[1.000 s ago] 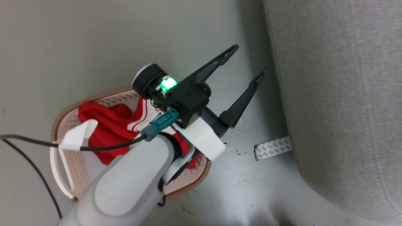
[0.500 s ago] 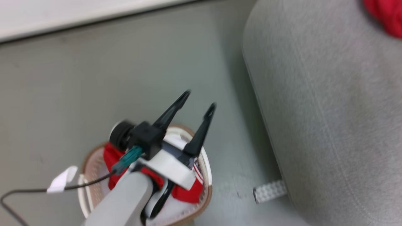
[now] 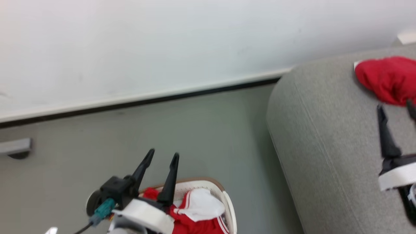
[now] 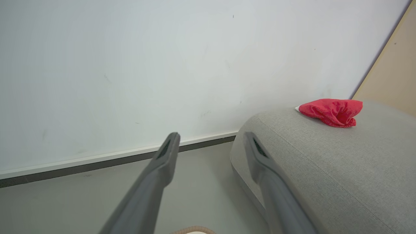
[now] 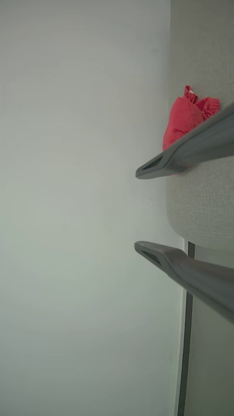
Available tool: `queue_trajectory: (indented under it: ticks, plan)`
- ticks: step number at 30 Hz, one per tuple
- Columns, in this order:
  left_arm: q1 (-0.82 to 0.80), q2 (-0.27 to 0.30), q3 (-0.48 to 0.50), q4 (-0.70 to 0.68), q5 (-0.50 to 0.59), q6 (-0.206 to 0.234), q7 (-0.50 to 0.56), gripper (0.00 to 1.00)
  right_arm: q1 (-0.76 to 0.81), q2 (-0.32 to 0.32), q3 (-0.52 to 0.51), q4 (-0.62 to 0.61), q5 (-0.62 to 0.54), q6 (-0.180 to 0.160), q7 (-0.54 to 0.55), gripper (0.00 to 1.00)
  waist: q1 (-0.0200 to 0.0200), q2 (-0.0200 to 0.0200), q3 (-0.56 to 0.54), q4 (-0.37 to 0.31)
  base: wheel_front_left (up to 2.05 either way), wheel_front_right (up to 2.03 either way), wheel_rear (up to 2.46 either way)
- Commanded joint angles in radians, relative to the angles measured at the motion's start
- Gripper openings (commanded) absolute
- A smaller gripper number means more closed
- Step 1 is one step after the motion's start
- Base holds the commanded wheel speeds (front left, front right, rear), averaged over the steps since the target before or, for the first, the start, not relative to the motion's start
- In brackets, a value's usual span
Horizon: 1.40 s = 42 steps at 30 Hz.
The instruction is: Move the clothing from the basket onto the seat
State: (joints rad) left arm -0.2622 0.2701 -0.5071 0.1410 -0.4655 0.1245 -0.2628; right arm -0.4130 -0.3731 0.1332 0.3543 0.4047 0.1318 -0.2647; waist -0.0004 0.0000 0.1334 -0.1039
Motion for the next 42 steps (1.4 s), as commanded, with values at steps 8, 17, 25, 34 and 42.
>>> queue_trajectory:
  ticks: [8,17,25,34,42]
  plan:
    - [0.149,0.004,0.09,-0.023,0.012,0.024,-0.002,1.0,0.175,0.086,0.015,-0.012,-0.027,-0.002,0.001,1.0,0.0004,0.0,-0.141,0.083,0.0,0.0,0.0]
    - [0.27,-0.027,0.173,-0.028,0.06,0.009,-0.002,1.0,0.327,0.188,-0.018,-0.038,-0.064,-0.002,0.001,1.0,0.0004,0.0,-0.184,0.118,0.0,0.0,0.0]
    - [0.31,-0.061,0.22,-0.008,0.097,-0.023,-0.002,1.0,0.398,0.246,-0.027,-0.045,-0.093,-0.002,0.001,1.0,0.0004,0.0,-0.197,0.129,0.0,0.0,0.0]
    - [0.303,-0.088,0.256,0.007,0.13,-0.059,-0.002,1.0,0.388,0.262,-0.023,-0.034,-0.106,-0.002,0.001,1.0,0.0004,0.0,-0.194,0.123,0.0,0.0,0.0]
    - [0.3,-0.109,0.275,0.012,0.153,-0.081,-0.002,1.0,0.368,0.25,-0.023,-0.045,-0.11,-0.002,0.001,1.0,0.0004,0.0,-0.179,0.109,0.0,0.0,0.0]
